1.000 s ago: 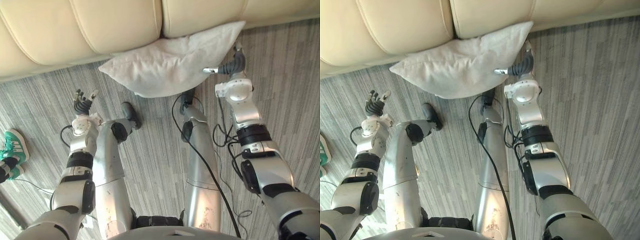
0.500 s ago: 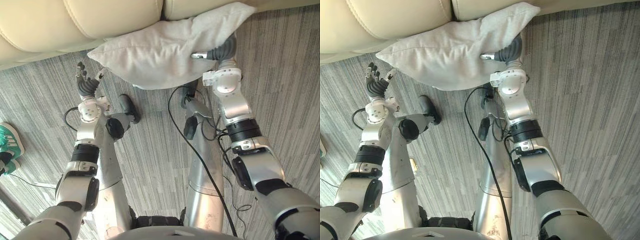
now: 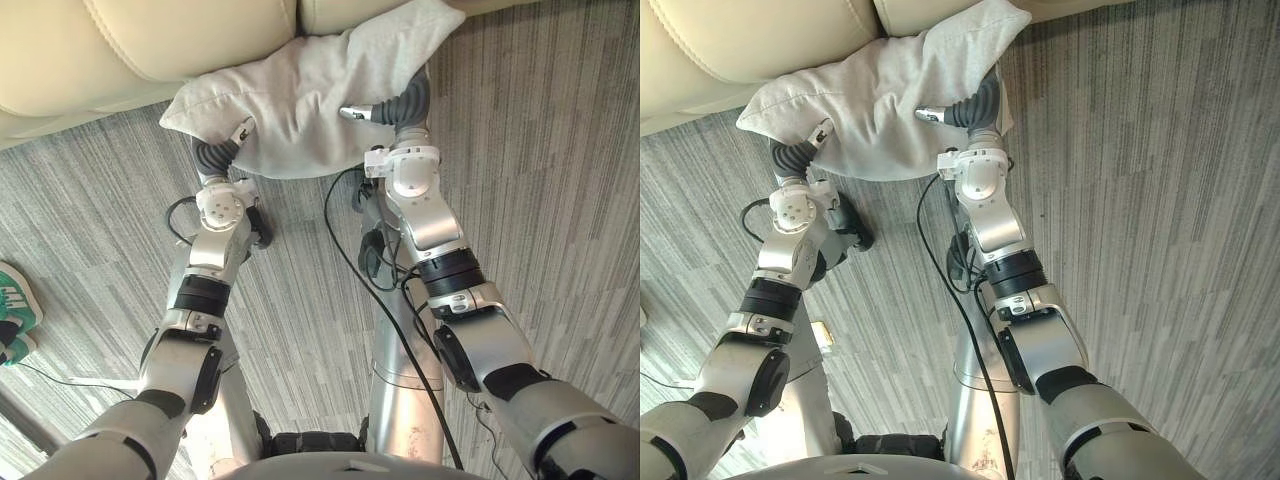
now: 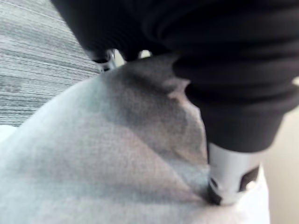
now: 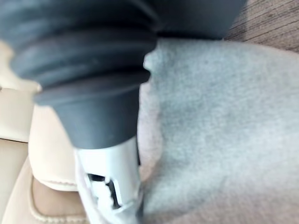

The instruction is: Pick up cushions and gather them together orderly.

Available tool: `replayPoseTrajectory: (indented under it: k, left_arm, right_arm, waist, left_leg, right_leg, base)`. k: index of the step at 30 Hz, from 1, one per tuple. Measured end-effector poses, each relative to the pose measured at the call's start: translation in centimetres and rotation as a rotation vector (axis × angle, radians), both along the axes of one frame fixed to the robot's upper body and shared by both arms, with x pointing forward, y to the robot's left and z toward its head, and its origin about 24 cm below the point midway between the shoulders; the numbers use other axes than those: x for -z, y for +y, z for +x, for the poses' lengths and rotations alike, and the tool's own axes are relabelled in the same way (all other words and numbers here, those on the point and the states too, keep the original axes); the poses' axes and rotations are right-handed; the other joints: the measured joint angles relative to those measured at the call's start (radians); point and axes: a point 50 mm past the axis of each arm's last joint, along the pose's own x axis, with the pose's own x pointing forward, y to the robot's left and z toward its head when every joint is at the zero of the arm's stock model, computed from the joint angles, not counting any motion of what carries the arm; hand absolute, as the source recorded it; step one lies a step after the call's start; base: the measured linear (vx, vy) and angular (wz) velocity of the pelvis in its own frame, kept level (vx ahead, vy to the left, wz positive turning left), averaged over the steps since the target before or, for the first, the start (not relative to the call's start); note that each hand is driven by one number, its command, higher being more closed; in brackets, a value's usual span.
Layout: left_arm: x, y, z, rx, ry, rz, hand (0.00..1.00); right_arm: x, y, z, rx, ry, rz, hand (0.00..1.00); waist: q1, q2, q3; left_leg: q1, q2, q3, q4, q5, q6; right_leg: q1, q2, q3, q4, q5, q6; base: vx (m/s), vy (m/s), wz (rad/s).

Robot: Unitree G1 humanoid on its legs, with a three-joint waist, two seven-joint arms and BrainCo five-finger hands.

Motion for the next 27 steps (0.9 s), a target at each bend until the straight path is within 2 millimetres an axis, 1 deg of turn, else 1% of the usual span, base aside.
replayPoseTrajectory:
  k: [3,7,13,15,18,19,20,22,25,27]
  left_arm:
    - [0.0,0.4,0.0,-0.028,0.006,0.015,1.00]
    - [0.0,1.0,0.0,-0.049,0.010,0.014,1.00]
    - [-0.3,1.0,-0.1,-0.060,-0.005,0.005,1.00]
    - [-0.7,1.0,-0.3,-0.058,-0.024,0.000,1.00]
    - [-0.5,1.0,-0.8,-0.053,-0.036,-0.018,1.00]
    - [-0.3,0.9,-1.1,-0.050,-0.036,-0.036,1.00]
    - [-0.1,0.9,-1.3,-0.051,-0.035,-0.042,1.00]
    - [0.5,0.8,-2.0,-0.057,-0.033,-0.067,1.00]
    - [1.3,0.9,-3.1,-0.060,-0.034,-0.089,1.00]
    - [2.2,0.9,-4.1,-0.063,-0.026,-0.115,1.00]
  right_arm:
    - [-0.1,-0.1,-0.1,0.010,-0.008,0.013,1.00]
    - [-0.7,0.0,-0.5,-0.001,-0.037,0.027,1.00]
    - [-1.0,0.1,-0.7,-0.030,-0.044,0.062,1.00]
    - [-1.0,0.2,-1.1,-0.051,-0.058,0.081,1.00]
    - [-0.3,0.3,-1.4,-0.080,-0.048,0.122,1.00]
    - [0.2,0.4,-1.5,-0.087,-0.039,0.134,1.00]
    - [0.6,0.5,-1.5,-0.089,-0.032,0.140,1.00]
    - [1.5,0.5,-1.7,-0.094,-0.009,0.151,1.00]
    - [3.1,0.5,-2.3,-0.118,0.025,0.190,1.00]
    - [4.4,0.4,-2.9,-0.136,0.055,0.208,1.00]
  waist:
    - [-0.004,0.000,0.000]
    - [0.002,0.000,0.000]
    - [0.003,0.000,0.000]
    - [0.001,0.000,0.000]
    - [-0.004,0.000,0.000]
    - [-0.004,0.000,0.000]
    - [-0.003,0.000,0.000]
    - [-0.003,0.001,-0.001]
    - [0.000,0.000,-0.002]
    - [0.004,0.001,-0.003]
  left_leg:
    - [0.000,0.004,0.005,-0.007,0.001,-0.001]
    - [0.000,0.013,0.002,0.006,0.007,-0.001]
    - [0.001,0.010,0.001,0.006,0.003,-0.004]
    - [0.004,0.006,0.001,-0.005,0.006,-0.006]
    - [0.033,-0.005,0.001,-0.045,0.029,-0.010]
    - [0.056,-0.009,0.001,-0.064,0.042,-0.016]
    - [0.069,-0.012,0.001,-0.073,0.048,-0.013]
    - [0.120,-0.024,-0.001,-0.111,0.061,-0.019]
    - [0.220,-0.037,-0.002,-0.167,0.075,-0.033]
    - [0.328,-0.042,0.002,-0.207,0.077,-0.037]
  right_leg:
    - [0.000,0.007,0.003,-0.015,0.014,0.008]
    - [-0.001,0.016,0.005,-0.003,0.023,0.001]
    - [0.001,0.014,0.006,-0.010,0.020,0.004]
    - [0.007,0.012,0.006,-0.022,0.021,-0.002]
    - [0.042,0.007,-0.002,-0.057,0.033,-0.007]
    - [0.066,0.005,-0.007,-0.069,0.039,-0.004]
    - [0.080,0.004,-0.010,-0.076,0.043,-0.004]
    - [0.131,-0.003,-0.016,-0.100,0.045,-0.011]
    - [0.238,-0.004,-0.029,-0.149,0.043,-0.015]
    - [0.347,-0.002,-0.043,-0.191,0.039,-0.026]
  base:
    - [-0.08,-0.026,-0.10]
    - [-0.04,-0.030,-0.12]
    - [-0.08,-0.030,0.02]
    - [-0.12,-0.040,0.07]
    - [-0.08,-0.044,0.10]
    - [-0.05,-0.042,0.06]
    - [-0.06,-0.069,0.12]
    - [-0.05,-0.069,0.15]
    - [-0.04,-0.061,0.08]
    - [-0.02,-0.058,0.01]
